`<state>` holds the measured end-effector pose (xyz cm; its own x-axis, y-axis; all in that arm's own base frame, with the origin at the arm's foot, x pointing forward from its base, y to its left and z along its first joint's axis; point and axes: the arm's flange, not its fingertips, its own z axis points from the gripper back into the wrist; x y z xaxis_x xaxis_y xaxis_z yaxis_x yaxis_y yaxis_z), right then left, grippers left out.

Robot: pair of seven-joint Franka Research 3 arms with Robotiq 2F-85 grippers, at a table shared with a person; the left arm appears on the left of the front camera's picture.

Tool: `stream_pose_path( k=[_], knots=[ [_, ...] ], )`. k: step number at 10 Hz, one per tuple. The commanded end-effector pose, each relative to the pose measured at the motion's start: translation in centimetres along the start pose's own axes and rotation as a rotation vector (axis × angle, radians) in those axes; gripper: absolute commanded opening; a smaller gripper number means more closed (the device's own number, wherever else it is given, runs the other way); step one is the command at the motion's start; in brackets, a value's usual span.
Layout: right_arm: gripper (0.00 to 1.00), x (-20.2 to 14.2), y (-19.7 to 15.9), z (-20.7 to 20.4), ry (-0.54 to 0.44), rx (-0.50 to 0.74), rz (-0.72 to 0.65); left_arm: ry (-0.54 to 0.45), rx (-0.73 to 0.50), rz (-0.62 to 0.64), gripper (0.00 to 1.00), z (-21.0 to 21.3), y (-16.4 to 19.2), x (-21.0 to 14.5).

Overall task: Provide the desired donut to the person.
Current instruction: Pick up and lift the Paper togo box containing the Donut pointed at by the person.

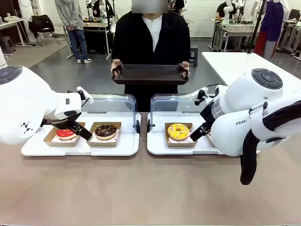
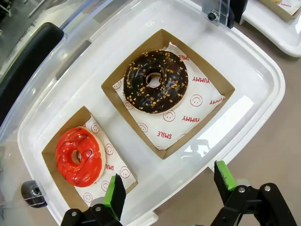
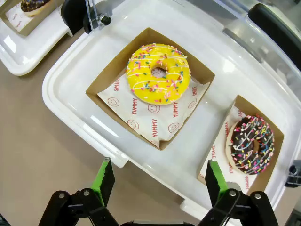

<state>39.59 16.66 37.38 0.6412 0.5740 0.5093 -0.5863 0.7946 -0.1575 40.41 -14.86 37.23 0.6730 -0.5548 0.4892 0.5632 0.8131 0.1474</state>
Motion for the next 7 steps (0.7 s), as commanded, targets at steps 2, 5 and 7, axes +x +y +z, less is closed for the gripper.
stream_pose_path(
  k=[2,5,7],
  knots=[
    [1.00,0.00,0.01,0.00,0.000,0.000,0.000,0.000,0.000,0.000,1.00,-0.01,-0.01,-0.01],
    [1.00,0.00,0.01,0.00,0.000,0.000,0.000,0.000,0.000,0.000,1.00,-0.01,-0.01,-0.01],
    [1.00,0.00,0.01,0.00,0.000,0.000,0.000,0.000,0.000,0.000,1.00,-0.01,-0.01,-0.01]
  ],
)
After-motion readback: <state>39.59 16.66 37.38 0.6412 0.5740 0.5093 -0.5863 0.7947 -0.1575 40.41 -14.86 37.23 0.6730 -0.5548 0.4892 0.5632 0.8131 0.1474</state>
